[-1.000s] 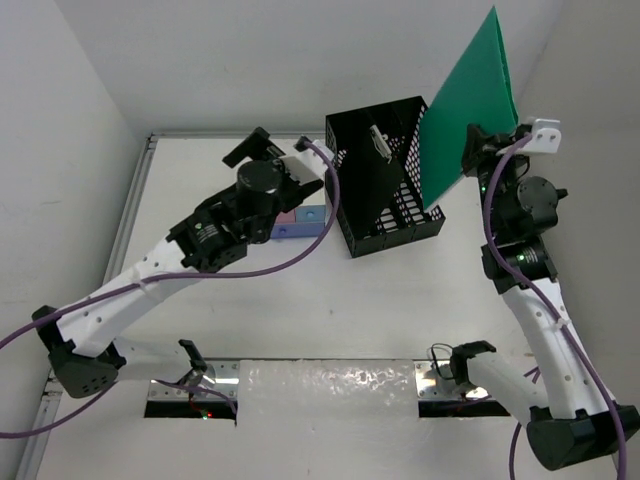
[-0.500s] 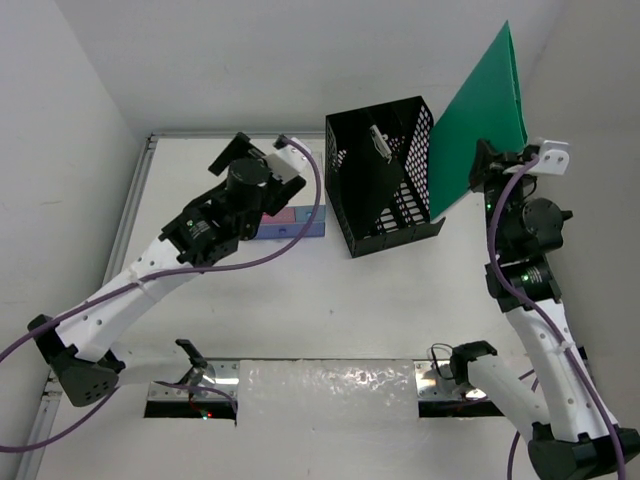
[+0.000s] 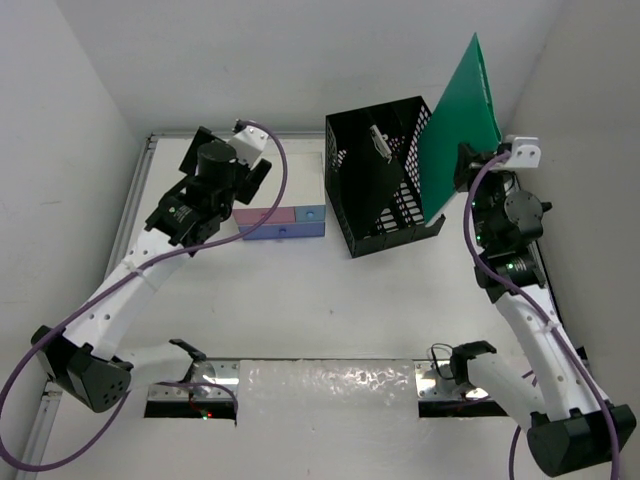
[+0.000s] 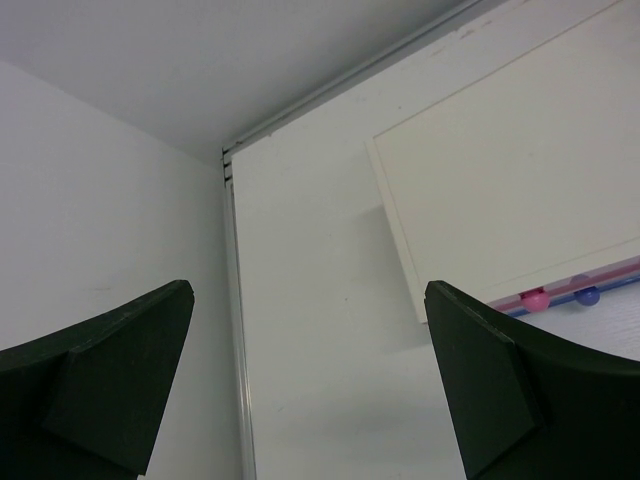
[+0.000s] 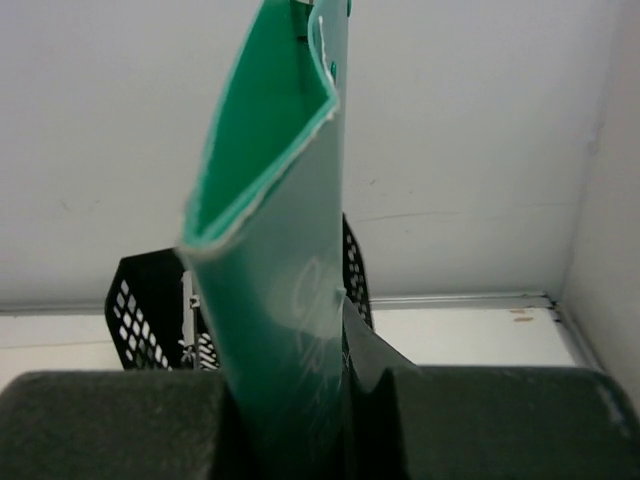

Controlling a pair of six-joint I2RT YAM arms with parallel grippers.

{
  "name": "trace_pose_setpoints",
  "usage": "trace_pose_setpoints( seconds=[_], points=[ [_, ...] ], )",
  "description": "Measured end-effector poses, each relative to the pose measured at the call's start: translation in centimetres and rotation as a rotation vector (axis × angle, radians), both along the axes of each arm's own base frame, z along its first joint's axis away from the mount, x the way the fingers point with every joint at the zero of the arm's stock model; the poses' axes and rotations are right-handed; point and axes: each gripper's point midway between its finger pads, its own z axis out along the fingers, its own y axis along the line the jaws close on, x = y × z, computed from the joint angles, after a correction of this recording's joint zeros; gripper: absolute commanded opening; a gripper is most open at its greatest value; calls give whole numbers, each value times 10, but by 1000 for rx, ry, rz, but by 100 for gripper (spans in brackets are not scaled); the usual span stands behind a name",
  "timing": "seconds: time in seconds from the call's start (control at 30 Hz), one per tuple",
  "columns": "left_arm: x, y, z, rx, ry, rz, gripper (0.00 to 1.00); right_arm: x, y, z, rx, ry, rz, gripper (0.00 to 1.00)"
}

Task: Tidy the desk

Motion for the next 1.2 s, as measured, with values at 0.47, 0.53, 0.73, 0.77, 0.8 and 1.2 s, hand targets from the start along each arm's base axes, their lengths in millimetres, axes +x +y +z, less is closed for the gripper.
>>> trace_pose_setpoints(
  seconds=[0.47, 0.53, 0.73, 0.77, 0.8, 1.2],
  points=[
    [16, 26, -35, 12, 55, 61, 100, 10, 39, -33, -15, -13, 205, 0],
    [20, 24, -40, 14, 68, 57, 100, 4, 38, -24, -15, -42, 205, 0],
    [28, 24, -51, 20, 92, 54, 100, -21, 32, 12, -28, -133, 197, 0],
    [29, 25, -52, 19, 94, 55, 100, -23, 32, 19, -28, -145, 197, 0],
    [29, 25, -52, 18, 93, 56, 100, -26, 32, 28, -26, -162, 199, 0],
    [31, 33, -52, 11, 95, 71, 100, 6, 42, -14, 31, -53, 225, 0]
  ],
)
